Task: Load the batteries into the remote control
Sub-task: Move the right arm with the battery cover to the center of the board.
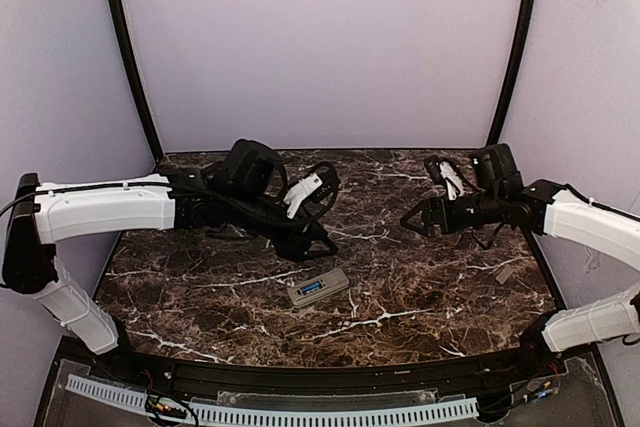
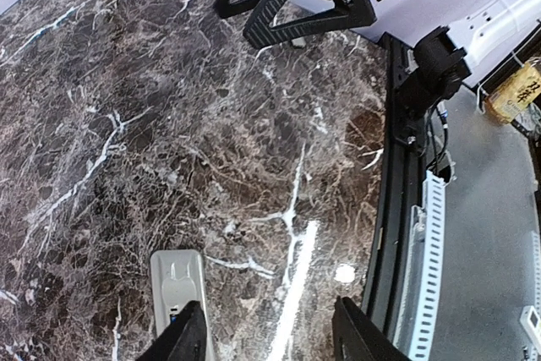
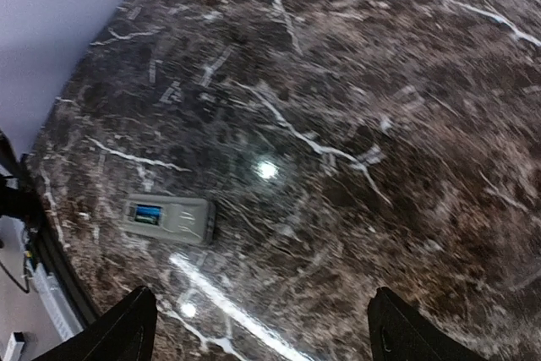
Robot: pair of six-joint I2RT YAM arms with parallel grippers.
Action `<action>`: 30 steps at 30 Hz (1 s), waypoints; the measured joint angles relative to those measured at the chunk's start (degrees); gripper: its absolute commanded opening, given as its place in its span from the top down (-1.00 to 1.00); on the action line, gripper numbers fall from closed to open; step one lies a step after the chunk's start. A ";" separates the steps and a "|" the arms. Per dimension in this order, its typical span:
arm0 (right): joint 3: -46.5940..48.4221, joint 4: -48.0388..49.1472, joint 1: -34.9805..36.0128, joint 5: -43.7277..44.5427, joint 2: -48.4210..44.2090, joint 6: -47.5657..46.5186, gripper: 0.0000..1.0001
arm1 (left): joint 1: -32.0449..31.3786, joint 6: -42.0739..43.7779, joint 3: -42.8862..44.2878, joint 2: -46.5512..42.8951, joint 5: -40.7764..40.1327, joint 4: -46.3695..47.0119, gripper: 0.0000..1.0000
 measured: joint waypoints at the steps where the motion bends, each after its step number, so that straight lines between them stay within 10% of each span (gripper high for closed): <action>1: 0.04 -3.02 0.00 3.78 -0.07 0.87 -0.84 | -0.13 0.63 0.02 1.05 -0.66 -0.13 -0.06; 30: -11.19 -33.22 -16.50 40.17 -0.52 47.12 -0.63 | -1.11 -0.50 -8.04 -1.46 -2.14 15.32 -0.15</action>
